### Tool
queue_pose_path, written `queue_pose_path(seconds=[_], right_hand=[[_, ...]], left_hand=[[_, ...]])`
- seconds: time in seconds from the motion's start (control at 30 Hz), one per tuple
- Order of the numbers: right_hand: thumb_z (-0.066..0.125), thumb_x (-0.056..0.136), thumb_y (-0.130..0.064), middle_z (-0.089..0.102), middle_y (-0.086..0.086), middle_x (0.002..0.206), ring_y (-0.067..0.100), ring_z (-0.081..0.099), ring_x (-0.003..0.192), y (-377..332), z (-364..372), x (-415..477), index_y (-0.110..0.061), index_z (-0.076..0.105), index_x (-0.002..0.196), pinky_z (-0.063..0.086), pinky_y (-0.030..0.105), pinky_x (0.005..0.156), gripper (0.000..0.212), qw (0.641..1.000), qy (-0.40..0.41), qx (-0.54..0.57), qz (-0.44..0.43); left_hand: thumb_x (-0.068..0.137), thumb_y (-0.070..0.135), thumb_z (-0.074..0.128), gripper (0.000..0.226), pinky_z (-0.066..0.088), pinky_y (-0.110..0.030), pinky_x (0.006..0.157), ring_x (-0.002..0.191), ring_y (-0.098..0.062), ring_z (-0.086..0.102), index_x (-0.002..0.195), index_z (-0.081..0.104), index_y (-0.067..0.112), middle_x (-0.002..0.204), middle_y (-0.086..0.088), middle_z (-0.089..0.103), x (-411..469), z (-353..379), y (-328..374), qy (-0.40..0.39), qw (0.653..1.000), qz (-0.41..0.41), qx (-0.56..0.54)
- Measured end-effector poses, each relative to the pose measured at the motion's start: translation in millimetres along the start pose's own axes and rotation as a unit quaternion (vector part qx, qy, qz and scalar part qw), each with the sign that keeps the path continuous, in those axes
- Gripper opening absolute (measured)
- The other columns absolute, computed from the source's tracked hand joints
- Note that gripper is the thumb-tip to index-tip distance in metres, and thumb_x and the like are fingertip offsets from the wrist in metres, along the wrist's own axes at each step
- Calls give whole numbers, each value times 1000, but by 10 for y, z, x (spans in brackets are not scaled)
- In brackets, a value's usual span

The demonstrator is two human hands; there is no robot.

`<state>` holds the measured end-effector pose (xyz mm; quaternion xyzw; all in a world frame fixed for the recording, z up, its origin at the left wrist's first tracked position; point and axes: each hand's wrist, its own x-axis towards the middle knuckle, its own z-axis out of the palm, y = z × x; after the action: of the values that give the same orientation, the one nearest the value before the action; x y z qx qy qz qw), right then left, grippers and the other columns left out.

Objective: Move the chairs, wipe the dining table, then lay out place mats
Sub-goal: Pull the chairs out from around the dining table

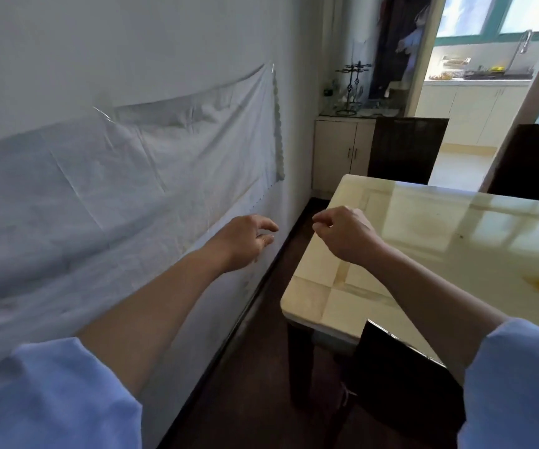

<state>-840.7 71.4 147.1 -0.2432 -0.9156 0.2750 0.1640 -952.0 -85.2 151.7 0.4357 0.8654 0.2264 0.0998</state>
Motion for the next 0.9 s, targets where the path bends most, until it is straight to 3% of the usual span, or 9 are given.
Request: queue_pose_path(seconds=[0.33, 0.53, 0.73, 0.9], right_hand=[[48, 95, -19, 68, 11, 116, 26, 61, 107, -78, 307, 1420, -9, 69, 114, 48, 34, 90, 30, 998, 62, -6, 23], [47, 94, -18, 71, 16, 102, 29, 64, 92, 45, 549, 2485, -4, 71, 103, 54, 40, 83, 30, 994, 90, 19, 62], [48, 94, -20, 70, 16, 100, 31, 62, 92, 176, 608, 3323, 0, 69, 101, 51, 36, 80, 30, 986, 115, 14, 119], [53, 94, -26, 70, 16, 108, 31, 64, 99, 329, 570, 3722, 0, 69, 106, 52, 38, 83, 32, 975, 155, 1, 159]], left_hand=[[96, 19, 52, 32, 41, -22, 94, 116, -16, 58, 127, 58, 16, 127, -5, 61, 1545, -243, -667, -32, 997, 68, -31], [96, 20, 51, 32, 40, -21, 92, 118, -17, 57, 128, 57, 16, 127, -6, 61, 2616, -482, -1008, -47, 995, 84, -18], [97, 18, 50, 32, 37, -17, 90, 118, -17, 56, 128, 57, 15, 127, -7, 61, 3632, -576, -1216, -74, 991, 104, -37], [95, 24, 53, 34, 42, -32, 105, 120, -17, 55, 129, 56, 19, 130, -1, 61, 4449, -433, -1247, -128, 980, 150, -20]])
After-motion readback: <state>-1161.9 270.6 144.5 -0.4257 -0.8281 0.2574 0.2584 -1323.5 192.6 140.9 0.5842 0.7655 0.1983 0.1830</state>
